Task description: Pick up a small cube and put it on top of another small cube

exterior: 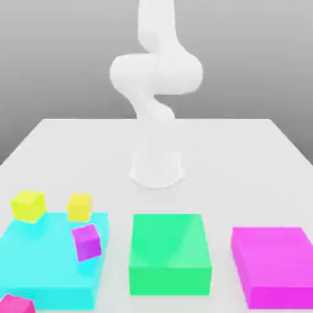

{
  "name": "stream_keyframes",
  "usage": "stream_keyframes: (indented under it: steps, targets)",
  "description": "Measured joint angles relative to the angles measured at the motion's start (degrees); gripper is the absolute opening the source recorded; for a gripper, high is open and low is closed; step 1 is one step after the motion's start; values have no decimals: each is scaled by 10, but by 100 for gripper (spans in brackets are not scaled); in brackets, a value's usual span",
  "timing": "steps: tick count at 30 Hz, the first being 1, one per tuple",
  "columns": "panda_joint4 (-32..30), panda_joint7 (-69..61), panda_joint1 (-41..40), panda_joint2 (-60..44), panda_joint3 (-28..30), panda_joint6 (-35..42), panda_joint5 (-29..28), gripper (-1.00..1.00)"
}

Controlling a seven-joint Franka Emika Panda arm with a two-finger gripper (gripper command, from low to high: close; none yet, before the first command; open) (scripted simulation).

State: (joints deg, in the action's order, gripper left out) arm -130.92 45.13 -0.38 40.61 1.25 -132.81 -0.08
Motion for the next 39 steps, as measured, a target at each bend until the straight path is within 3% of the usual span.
stream_keyframes:
  steps: [19,31,35,36,39]
  targets:
    - [65,-93,-47,-398,100,-78,49,0]
    - [107,-164,-117,-650,112,-125,98,0]
    - [124,-181,-138,-733,95,-175,119,0]
    - [128,-185,-142,-749,90,-187,123,-100]
    - [128,-185,-142,-749,90,-187,124,-100]
